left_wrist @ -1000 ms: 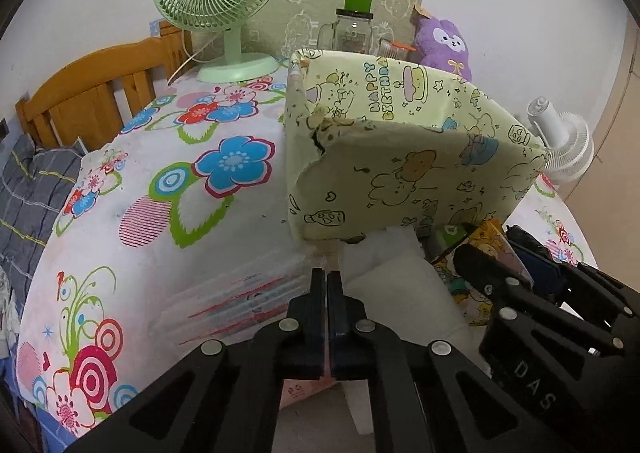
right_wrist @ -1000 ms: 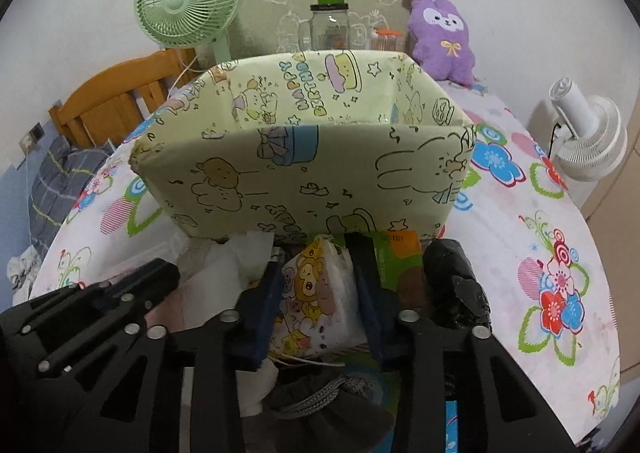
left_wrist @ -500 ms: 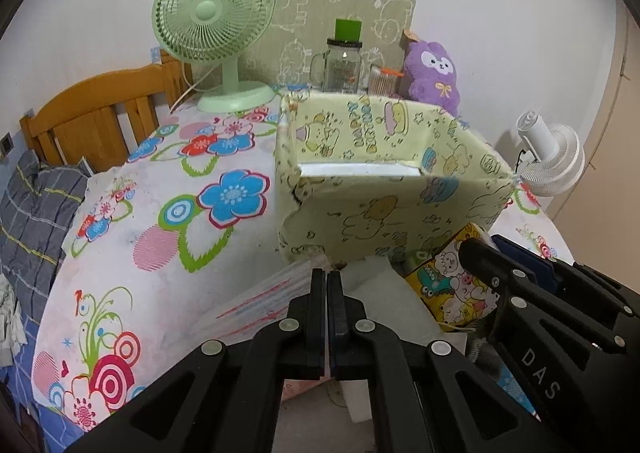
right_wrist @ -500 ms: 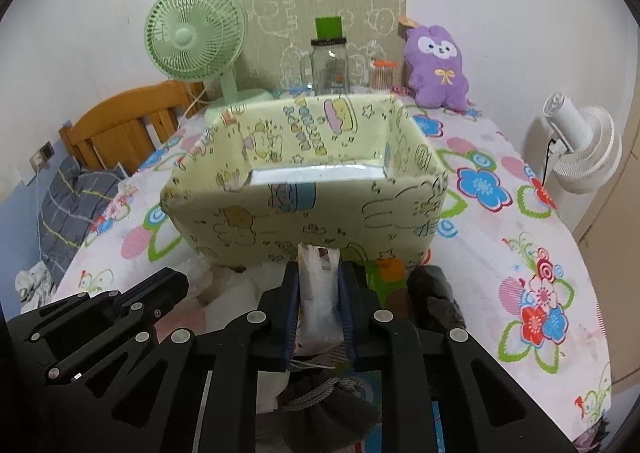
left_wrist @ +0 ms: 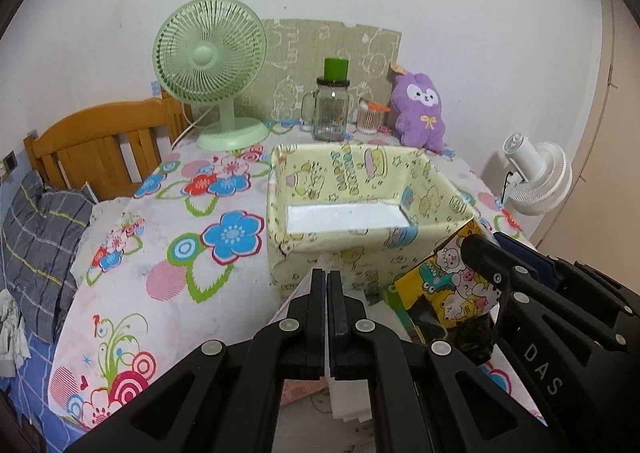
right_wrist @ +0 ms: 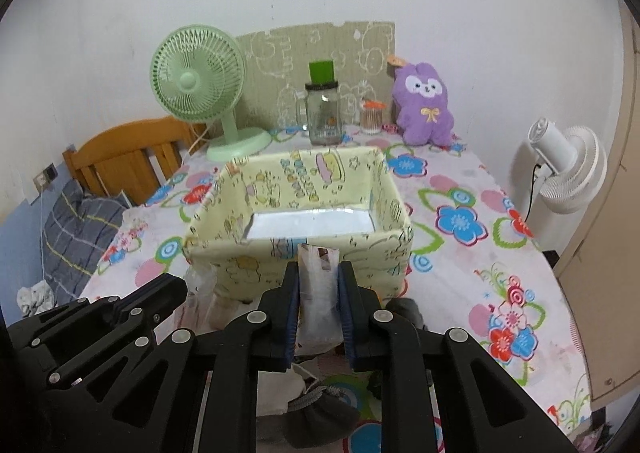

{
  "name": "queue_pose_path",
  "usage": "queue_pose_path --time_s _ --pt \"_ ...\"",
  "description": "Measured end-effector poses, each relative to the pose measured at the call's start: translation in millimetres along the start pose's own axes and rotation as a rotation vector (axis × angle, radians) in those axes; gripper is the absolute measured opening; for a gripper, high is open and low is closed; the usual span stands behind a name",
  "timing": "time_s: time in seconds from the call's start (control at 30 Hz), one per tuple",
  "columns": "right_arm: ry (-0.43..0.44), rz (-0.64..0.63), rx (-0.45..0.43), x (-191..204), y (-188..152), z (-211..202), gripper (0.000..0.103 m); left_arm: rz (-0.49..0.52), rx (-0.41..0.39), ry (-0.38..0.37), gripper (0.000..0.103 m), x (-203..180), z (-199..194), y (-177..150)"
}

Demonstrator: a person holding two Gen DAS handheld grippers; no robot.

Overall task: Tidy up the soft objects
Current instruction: 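Lift both held items up and over the fabric box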

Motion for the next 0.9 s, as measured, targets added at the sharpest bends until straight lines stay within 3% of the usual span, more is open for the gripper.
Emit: queue_pose_path --time_s 0.9 --pt "-0.033 0.01 -0.161 -14.3 65.8 -43.6 0.021 0.026 -0.134 -0.049 0.0 -26.9 -32.3 64.2"
Point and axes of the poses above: each gripper's, at about its wrist camera, not at the fingertips, and z roughly the way its jaws point, x to its left, y to its top, the point moved 10 cm from there along z, roughly the way its jaws point, and after that the axes turned 15 degrees about -x, right-handed, at the moved point
